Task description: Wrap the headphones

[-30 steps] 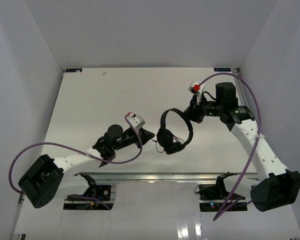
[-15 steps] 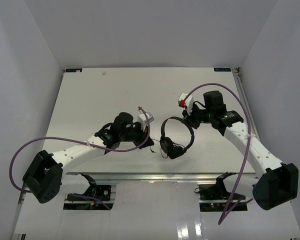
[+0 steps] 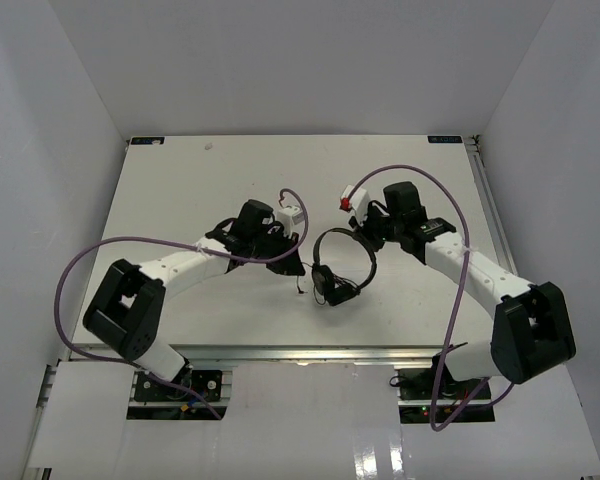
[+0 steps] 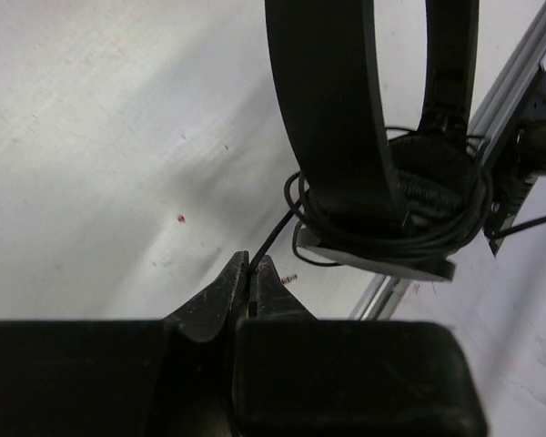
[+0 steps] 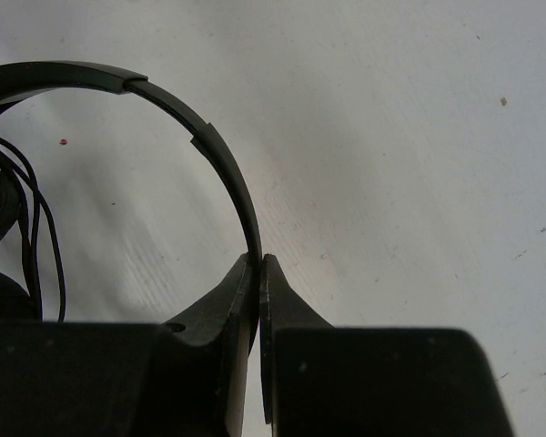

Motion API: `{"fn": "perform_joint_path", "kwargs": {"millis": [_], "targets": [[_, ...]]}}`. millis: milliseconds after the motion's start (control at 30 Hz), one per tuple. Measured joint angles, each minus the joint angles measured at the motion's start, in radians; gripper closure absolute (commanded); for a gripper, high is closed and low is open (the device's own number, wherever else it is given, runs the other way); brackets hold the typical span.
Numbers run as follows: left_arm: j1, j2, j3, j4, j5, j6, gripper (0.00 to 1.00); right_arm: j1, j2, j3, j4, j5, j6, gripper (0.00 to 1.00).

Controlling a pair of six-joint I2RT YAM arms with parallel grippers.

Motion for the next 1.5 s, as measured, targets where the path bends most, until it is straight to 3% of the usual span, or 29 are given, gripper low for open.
{"fn": "perform_joint_path", "kwargs": {"millis": [400, 767, 900, 1067, 1133, 1300, 1433, 1500], "targets": [[0.087, 0.295, 0.242, -0.074, 0.096, 0.030, 0.89, 0.000, 0.247, 0.075, 0.114, 0.076, 0.017, 0.92], [0.197, 0.424, 0.332, -0.110, 0.106, 0.066, 0.68, 0.000, 0.415, 0.217, 0.116, 0.091, 0.054, 0.92], [0.216, 0.430, 0.334, -0.125, 0.106, 0.074, 0.63, 0.000, 0.433, 0.236, 0.105, 0.091, 0.069, 0.83], [0.215, 0.429, 0.340, -0.129, 0.107, 0.075, 0.54, 0.000, 0.436, 0.258, 0.077, 0.084, 0.077, 0.60], [0.215, 0.428, 0.341, -0.130, 0.106, 0.075, 0.52, 0.000, 0.436, 0.267, 0.065, 0.080, 0.081, 0.45], [0.215, 0.399, 0.339, -0.143, 0.091, 0.074, 0.51, 0.000, 0.421, 0.275, 0.032, 0.078, 0.090, 0.28], [0.215, 0.309, 0.304, -0.145, 0.061, 0.073, 0.48, -0.004, 0.330, 0.270, -0.022, 0.068, 0.105, 0.12], [0.215, 0.226, 0.260, -0.139, 0.046, 0.072, 0.39, -0.012, 0.242, 0.262, -0.040, 0.062, 0.119, 0.03]]}}
